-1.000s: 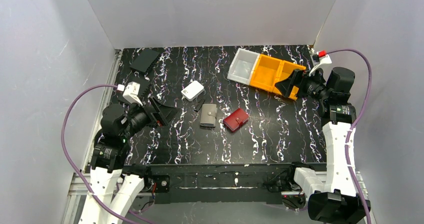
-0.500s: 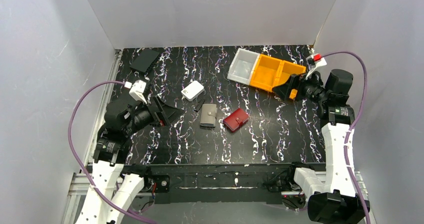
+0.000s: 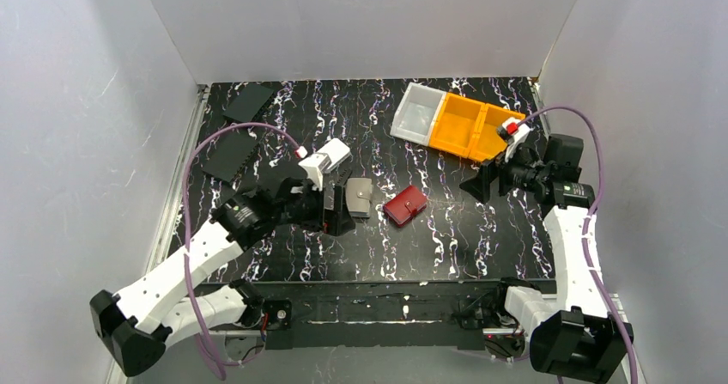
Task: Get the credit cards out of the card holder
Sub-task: Pick up the card holder from the center of the board.
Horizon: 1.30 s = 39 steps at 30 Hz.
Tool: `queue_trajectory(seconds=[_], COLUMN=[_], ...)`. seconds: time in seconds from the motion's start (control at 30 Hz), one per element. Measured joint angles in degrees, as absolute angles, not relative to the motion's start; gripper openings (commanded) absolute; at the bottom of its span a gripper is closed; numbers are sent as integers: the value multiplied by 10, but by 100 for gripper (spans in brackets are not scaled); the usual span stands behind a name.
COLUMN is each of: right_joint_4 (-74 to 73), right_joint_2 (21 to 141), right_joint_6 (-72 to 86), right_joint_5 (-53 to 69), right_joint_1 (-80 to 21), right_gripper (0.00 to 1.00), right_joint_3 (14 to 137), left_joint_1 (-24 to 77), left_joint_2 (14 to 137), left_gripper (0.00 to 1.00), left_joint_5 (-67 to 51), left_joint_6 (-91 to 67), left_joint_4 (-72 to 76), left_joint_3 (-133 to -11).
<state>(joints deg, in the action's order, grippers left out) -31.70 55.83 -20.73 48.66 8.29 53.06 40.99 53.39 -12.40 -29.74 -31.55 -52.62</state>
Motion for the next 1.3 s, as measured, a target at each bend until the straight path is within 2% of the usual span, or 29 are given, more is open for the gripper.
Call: queue_trajectory(seconds=[0.2,0.4,0.57,0.97,1.07,1.3], right_joint_4=[-314,-297,-291,-285,-285,-285], right_joint_2=[550,543,548,550,548,543], right_joint_6=[-232,-235,-246,-260,-260,-260], right_joint_5=[468,465,466,461,458,453], right_joint_1=[83,83,83,83,83,86], right_gripper=[100,100,100,100,100,100], right_joint_3=[461,443,432,423,423,423], left_joint_1=[437,437,437,437,433,368], left_joint_2=[569,568,623,821,846,897], left_gripper=[99,99,99,98,90,90], left_joint_5=[-33,-16,-12,54,45,-73], left_joint_6=[-288,-304,-309,-254,-244,-254], left_joint_4=[-319,-235,-200,-213,-207,-159], left_joint_3=[-520,-454,-448,-572,-575,-569])
